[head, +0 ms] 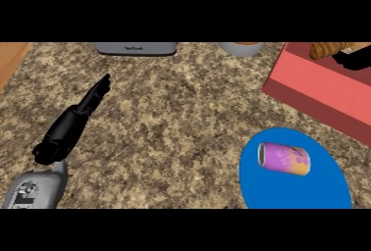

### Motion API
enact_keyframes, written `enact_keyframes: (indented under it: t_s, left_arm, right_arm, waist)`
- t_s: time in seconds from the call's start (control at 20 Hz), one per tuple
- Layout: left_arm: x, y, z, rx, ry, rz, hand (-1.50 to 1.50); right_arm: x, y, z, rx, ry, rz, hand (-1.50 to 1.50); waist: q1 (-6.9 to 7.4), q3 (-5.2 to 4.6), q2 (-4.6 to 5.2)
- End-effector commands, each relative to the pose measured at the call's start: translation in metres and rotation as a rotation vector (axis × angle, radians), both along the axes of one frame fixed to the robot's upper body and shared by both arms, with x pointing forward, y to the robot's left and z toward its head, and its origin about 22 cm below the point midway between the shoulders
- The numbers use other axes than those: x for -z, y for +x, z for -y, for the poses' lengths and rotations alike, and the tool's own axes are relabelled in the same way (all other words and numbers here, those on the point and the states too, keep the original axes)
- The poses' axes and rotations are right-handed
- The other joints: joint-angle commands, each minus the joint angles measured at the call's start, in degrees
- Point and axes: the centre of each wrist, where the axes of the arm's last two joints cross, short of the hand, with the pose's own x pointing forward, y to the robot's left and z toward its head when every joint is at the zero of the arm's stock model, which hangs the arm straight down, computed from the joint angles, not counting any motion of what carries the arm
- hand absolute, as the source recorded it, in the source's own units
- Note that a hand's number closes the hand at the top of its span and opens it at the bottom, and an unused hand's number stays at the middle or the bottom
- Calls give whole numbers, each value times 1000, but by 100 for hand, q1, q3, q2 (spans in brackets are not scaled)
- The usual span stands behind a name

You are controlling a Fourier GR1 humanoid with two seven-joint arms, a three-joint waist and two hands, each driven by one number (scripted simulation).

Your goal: Pick the croissant from the plate and place it in the cardboard box

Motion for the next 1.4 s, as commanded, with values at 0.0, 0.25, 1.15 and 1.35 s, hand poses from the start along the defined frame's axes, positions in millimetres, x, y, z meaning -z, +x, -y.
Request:
enact_keyframes:
  t_s: [0.0, 0.25, 1.15, 1.35]
  left_arm:
    - [-2, 9, 0, 5, 10, 14, 0]
    - [3, 2, -5, 28, 3, -8, 0]
    - [1, 7, -1, 1, -3, -6, 0]
    - [-6, 12, -2, 5, -8, 3, 0]
  right_arm:
    - [11, 12, 35, 32, -51, -214, 150]
    - [29, 17, 73, 7, -85, -347, 150]
    - [37, 25, 106, -353, 494, -193, -150]
    - [44, 21, 118, -296, 862, -148, -150]
  waist:
    - [32, -1, 45]
    - [100, 5, 43]
    - [53, 29, 10]
    - [21, 20, 27]
